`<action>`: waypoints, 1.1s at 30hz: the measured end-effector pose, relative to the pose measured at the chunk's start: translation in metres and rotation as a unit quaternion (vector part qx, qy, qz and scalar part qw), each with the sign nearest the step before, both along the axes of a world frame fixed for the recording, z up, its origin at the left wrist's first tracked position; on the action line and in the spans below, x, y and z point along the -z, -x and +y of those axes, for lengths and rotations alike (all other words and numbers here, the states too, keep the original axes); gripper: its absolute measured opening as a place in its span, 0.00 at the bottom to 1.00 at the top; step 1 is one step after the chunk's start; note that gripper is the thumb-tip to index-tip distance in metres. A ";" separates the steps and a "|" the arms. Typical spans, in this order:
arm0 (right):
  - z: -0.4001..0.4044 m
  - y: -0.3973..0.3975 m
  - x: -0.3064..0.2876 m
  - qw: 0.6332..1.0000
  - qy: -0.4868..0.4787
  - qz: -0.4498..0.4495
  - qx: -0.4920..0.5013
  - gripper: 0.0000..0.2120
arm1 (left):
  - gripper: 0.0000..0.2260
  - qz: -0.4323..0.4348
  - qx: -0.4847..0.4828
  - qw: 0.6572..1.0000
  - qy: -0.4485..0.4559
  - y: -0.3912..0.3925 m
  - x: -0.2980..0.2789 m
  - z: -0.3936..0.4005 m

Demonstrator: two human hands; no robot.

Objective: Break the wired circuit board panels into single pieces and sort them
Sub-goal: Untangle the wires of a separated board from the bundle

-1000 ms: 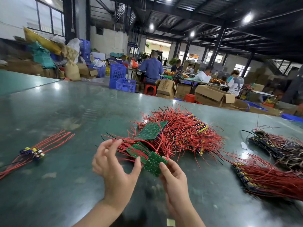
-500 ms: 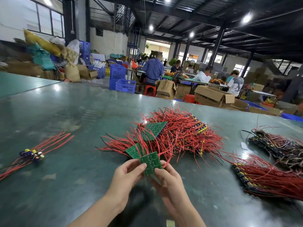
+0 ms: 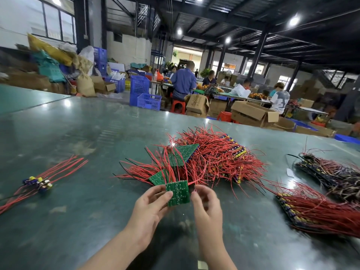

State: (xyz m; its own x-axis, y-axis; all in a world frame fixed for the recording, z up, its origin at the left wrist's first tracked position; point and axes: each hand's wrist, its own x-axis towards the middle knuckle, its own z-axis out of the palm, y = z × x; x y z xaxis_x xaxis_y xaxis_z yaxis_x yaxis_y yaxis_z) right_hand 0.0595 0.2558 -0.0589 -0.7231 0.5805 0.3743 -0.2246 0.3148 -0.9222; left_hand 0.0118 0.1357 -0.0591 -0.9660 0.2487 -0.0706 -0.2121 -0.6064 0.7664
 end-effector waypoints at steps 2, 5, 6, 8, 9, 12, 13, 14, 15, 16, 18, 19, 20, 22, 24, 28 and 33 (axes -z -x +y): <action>-0.005 0.001 0.002 0.997 -0.038 -0.053 -0.044 0.09 | 0.09 0.016 0.005 1.000 0.021 -0.002 0.002 0.000; -0.003 0.003 0.003 0.995 0.017 -0.082 -0.061 0.09 | 0.08 0.026 -0.004 0.998 0.052 0.000 0.003 0.000; -0.002 0.004 0.002 0.993 0.054 -0.085 -0.062 0.10 | 0.07 0.030 -0.007 0.997 0.064 0.001 0.003 0.000; -0.002 0.006 0.001 0.983 0.139 -0.086 -0.086 0.11 | 0.08 0.043 -0.011 0.995 0.086 0.000 0.004 0.001; -0.003 0.006 0.001 0.977 0.163 -0.086 -0.105 0.09 | 0.08 0.050 -0.011 0.994 0.097 0.000 0.005 0.001; -0.005 0.003 -0.002 0.975 0.147 -0.086 -0.142 0.06 | 0.08 0.060 -0.012 0.991 0.118 -0.001 0.008 0.002; -0.004 0.002 -0.002 0.979 0.125 -0.082 -0.135 0.06 | 0.07 0.061 -0.010 0.991 0.117 -0.001 0.008 0.002; -0.004 0.002 -0.002 0.984 0.098 -0.080 -0.123 0.06 | 0.07 0.065 -0.005 0.991 0.116 -0.001 0.008 0.001; -0.003 0.001 -0.002 0.987 0.075 -0.079 -0.115 0.06 | 0.07 0.074 0.004 0.990 0.119 -0.001 0.008 0.001; -0.003 0.001 -0.002 0.989 0.059 -0.079 -0.110 0.06 | 0.08 0.085 0.010 0.988 0.126 -0.001 0.008 0.000; -0.001 0.000 -0.002 0.991 0.037 -0.078 -0.107 0.08 | 0.09 0.094 0.011 0.986 0.136 0.000 0.009 -0.001; -0.001 0.000 -0.002 0.991 0.022 -0.080 -0.106 0.08 | 0.10 0.093 0.009 0.986 0.137 0.001 0.009 -0.001; -0.001 0.000 -0.003 0.991 0.008 -0.085 -0.104 0.09 | 0.10 0.089 0.009 0.987 0.137 0.001 0.009 -0.002; -0.001 0.000 -0.003 0.991 -0.007 -0.095 -0.098 0.10 | 0.10 0.077 0.007 0.987 0.137 0.002 0.009 -0.003; 0.000 0.000 -0.003 0.990 -0.025 -0.102 -0.092 0.08 | 0.09 0.075 0.003 0.986 0.145 0.002 0.009 -0.004; 0.002 0.001 0.000 0.988 -0.074 -0.106 -0.081 0.05 | 0.10 0.099 -0.013 0.979 0.176 0.002 0.009 -0.003; 0.002 0.001 0.002 0.988 -0.085 -0.102 -0.073 0.07 | 0.12 0.110 -0.023 0.980 0.164 0.000 0.008 -0.003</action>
